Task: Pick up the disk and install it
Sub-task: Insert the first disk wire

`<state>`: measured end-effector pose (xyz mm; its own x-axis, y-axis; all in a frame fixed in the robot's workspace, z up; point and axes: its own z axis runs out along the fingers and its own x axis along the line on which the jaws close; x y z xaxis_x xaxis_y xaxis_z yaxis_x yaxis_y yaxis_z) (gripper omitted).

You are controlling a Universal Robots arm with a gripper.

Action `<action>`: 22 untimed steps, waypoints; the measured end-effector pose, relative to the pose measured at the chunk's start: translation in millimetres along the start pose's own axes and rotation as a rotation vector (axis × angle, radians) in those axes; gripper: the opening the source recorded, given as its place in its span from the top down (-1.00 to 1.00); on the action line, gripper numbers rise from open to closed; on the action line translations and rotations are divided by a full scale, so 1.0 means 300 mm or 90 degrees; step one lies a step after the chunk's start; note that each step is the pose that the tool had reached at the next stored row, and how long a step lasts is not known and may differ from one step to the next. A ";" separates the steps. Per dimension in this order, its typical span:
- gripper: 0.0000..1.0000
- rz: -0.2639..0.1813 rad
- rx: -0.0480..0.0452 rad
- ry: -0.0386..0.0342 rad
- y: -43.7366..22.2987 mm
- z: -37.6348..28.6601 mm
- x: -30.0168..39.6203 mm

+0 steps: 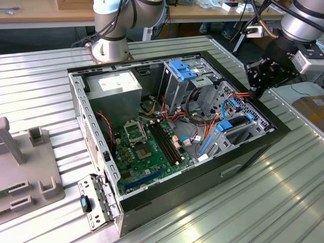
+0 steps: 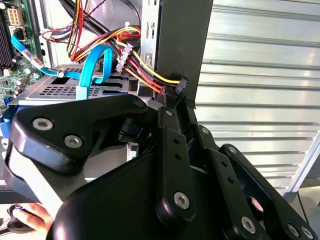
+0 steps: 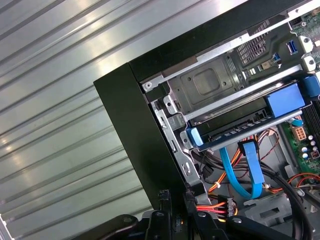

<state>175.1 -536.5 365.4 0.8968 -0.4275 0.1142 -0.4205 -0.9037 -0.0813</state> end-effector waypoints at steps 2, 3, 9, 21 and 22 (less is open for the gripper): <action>0.54 0.000 -0.0001 0.0000 0.000 0.000 0.001; 0.54 0.000 -0.0001 0.0000 0.000 0.000 0.001; 0.54 0.000 0.0012 -0.0004 0.000 -0.001 -0.001; 0.54 0.000 0.0027 0.0004 0.003 0.003 -0.005; 0.54 0.000 0.0028 0.0004 0.003 0.004 -0.005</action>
<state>173.7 -536.6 364.1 0.8966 -0.4278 0.1148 -0.4201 -0.9034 -0.0857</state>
